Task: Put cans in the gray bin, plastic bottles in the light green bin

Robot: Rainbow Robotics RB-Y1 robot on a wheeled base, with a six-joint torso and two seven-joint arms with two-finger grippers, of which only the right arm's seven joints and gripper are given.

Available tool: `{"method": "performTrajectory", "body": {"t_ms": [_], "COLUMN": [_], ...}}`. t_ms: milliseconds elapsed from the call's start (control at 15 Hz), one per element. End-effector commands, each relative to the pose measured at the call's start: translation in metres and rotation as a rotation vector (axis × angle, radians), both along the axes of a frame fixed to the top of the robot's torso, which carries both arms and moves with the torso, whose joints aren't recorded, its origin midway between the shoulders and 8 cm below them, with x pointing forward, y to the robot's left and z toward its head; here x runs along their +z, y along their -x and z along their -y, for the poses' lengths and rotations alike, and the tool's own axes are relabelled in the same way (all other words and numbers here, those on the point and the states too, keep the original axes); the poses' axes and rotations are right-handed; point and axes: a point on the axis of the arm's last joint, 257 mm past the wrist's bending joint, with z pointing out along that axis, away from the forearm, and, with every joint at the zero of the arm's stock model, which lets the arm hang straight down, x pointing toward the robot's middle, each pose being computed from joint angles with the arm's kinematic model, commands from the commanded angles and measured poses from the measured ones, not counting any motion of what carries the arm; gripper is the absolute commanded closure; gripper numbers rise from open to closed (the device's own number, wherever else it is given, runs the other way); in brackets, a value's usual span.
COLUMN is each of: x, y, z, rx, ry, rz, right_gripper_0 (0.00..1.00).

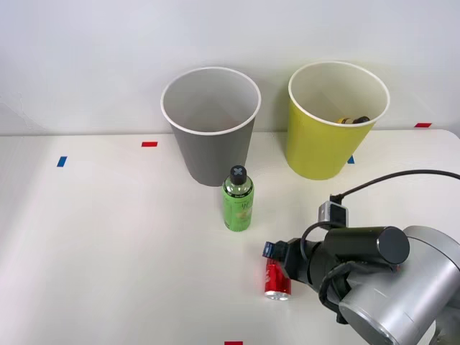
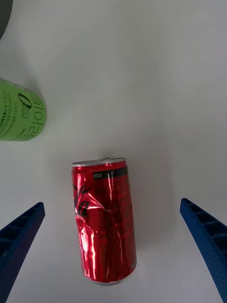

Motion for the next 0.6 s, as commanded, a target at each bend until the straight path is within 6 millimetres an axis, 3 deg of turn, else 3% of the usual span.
{"method": "performTrajectory", "body": {"t_ms": [67, 200, 600], "x": [-0.002, -0.005, -0.023], "y": [0.003, 0.003, -0.021], "z": [-0.001, -0.003, -0.017], "rx": [0.010, 0.015, 0.002], "ry": [-0.001, 0.004, 0.054], "rz": [-0.009, -0.015, 0.003], "right_gripper_0": [0.00, 0.00, 0.00]}}
